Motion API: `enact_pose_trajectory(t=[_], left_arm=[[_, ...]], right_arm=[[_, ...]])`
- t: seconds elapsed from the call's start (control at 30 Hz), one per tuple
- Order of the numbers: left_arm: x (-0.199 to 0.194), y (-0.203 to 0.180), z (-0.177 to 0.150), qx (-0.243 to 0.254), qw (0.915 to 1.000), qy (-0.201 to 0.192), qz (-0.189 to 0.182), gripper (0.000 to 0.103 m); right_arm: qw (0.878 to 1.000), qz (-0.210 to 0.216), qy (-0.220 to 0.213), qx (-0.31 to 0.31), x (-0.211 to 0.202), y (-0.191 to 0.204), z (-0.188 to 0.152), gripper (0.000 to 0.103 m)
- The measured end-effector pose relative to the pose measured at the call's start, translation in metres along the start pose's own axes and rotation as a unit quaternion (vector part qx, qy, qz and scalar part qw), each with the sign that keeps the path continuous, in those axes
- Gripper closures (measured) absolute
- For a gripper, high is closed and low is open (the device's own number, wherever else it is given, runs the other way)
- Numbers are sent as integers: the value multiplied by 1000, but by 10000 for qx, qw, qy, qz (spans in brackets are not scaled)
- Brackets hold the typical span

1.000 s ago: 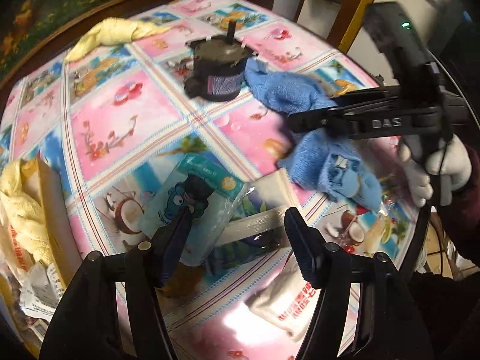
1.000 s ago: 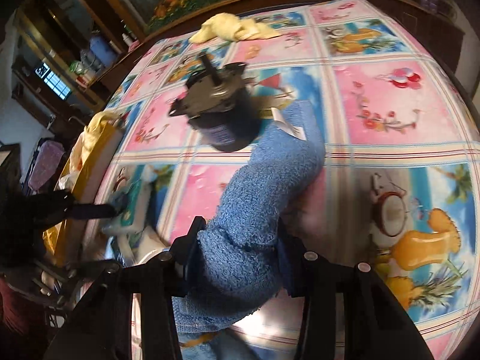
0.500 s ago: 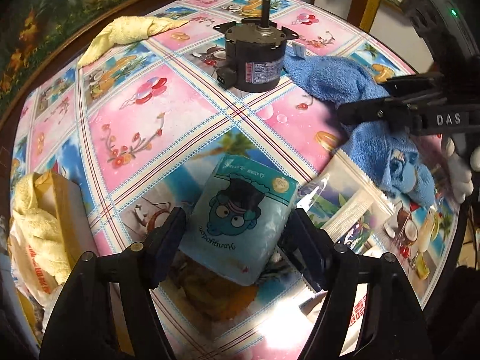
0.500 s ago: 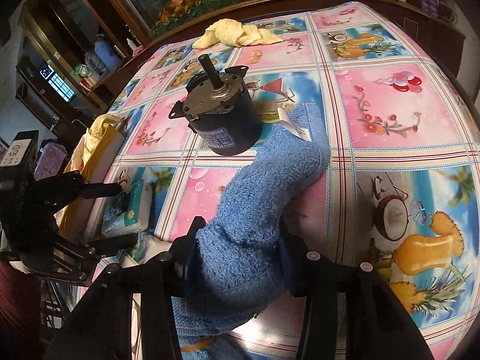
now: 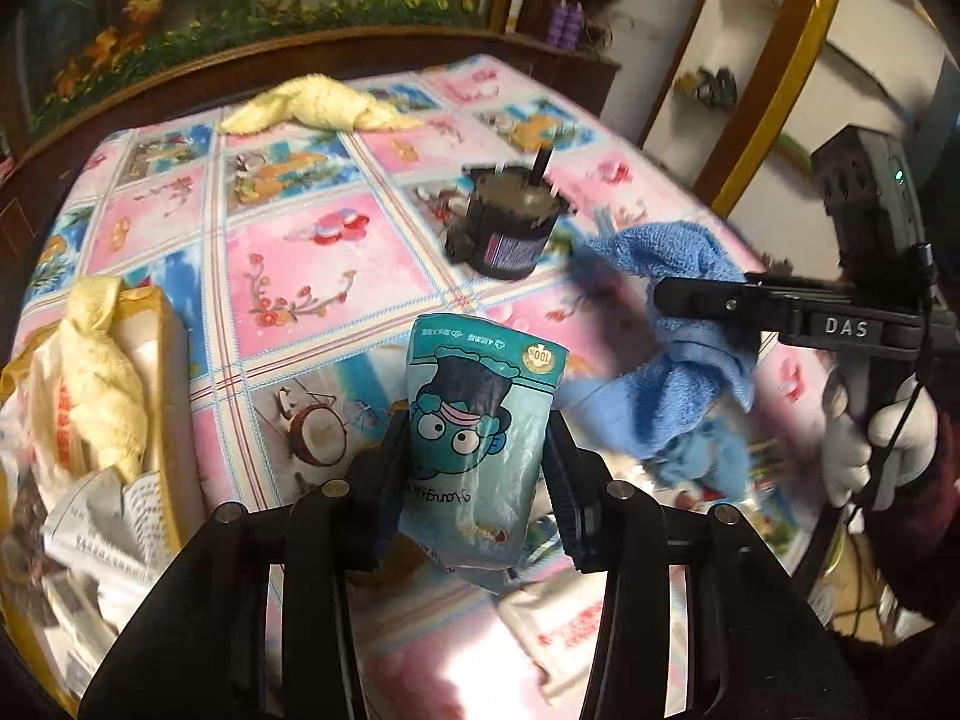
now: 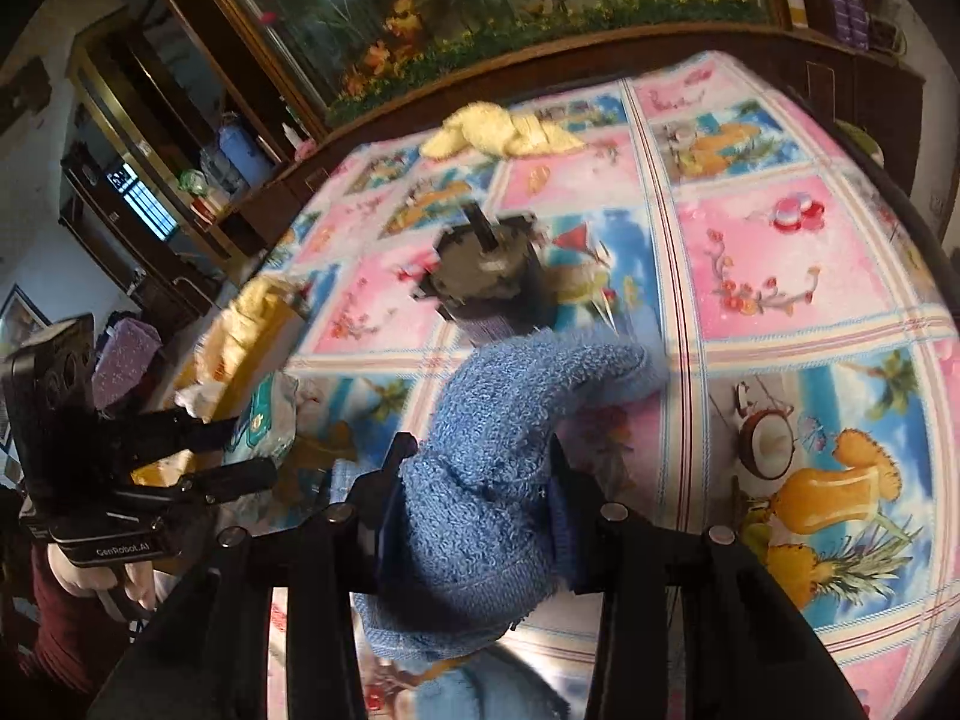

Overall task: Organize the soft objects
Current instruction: 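Carry the blue towel and teal cartoon pack into the foam box and release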

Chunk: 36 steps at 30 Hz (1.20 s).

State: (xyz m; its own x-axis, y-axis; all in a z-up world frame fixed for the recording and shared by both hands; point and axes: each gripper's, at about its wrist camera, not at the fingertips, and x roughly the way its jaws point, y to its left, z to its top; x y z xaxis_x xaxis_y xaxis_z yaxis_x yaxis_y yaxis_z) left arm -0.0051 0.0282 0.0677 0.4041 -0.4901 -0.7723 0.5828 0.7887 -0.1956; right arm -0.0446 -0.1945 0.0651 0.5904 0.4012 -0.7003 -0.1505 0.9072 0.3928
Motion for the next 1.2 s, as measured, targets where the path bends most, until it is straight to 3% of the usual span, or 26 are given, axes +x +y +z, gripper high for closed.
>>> enact_pose_trajectory(t=[0.23, 0.47, 0.67, 0.8, 1.07, 1.2], left_arm=[[-81, 15, -22, -759, 9922, -975, -130, 61], [-145, 64, -70, -1550, 9741, -1422, 823, 61], [-159, 107, -109, -2158, 9565, -1379, 1398, 61], [-156, 129, -127, -2486, 9479, -1313, 1495, 61], [-129, 172, -127, -2787, 9329, -970, 2065, 60], [-110, 189, -127, -2939, 9295, -747, 2097, 59]], right_arm=[[9979, 306, -445, -358, -37, 42, 11, 63], [9904, 714, -464, -1086, -35, 114, 19, 63], [9803, 1096, -297, -1619, -15, 177, 21, 63], [9730, 1286, -91, -1916, 7, 213, 15, 63], [9575, 1502, 733, -2351, 71, 268, -21, 63], [9497, 1480, 1188, -2489, 106, 286, -42, 63]])
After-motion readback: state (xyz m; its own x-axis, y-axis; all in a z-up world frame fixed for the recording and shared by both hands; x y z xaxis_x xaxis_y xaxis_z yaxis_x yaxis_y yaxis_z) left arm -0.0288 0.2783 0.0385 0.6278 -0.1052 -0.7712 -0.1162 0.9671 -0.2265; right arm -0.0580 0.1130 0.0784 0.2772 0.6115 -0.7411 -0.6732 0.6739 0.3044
